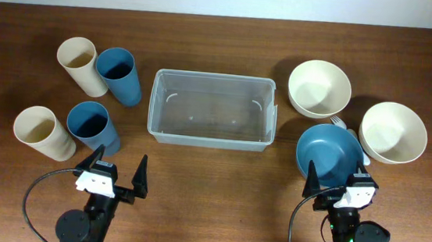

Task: Pack container
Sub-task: 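Move the left gripper toward the front blue cup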

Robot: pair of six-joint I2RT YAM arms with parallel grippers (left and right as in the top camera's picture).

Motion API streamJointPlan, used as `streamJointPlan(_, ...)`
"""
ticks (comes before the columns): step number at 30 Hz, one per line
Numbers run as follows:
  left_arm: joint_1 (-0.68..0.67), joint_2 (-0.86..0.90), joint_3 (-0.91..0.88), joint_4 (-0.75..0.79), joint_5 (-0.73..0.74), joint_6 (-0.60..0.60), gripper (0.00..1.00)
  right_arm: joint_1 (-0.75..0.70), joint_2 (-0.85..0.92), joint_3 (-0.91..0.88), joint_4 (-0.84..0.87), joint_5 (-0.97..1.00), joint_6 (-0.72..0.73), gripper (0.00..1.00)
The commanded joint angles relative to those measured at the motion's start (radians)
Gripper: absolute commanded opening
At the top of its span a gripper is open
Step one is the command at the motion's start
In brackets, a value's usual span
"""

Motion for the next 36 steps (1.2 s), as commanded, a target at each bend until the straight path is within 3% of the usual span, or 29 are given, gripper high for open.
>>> streamJointPlan(1, 0.005, -0.010, -0.001, -0.010, -0.015, 0.016, 1.00, 0.005, -0.011, -0.005, -0.006, 0.008, 0.003, 0.99)
streamJointPlan(15, 0.005, -0.010, -0.001, -0.010, -0.008, 0.016, 1.00, 0.005, -0.011, -0.005, -0.006, 0.008, 0.003, 0.99)
streamJointPlan(21, 0.005, -0.010, 0.001, -0.003, 0.138, 0.012, 1.00, 0.005, -0.011, -0.005, -0.006, 0.008, 0.003, 0.99)
streamJointPlan(25, 0.005, -0.010, 0.016, -0.004, 0.153, -0.022, 1.00, 0.005, -0.011, -0.005, -0.006, 0.008, 0.003, 0.99)
streamJointPlan(36, 0.005, 0.108, 0.242, -0.059, 0.148, -0.021, 1.00, 0.005, -0.011, -0.005, -0.006, 0.008, 0.003, 0.99)
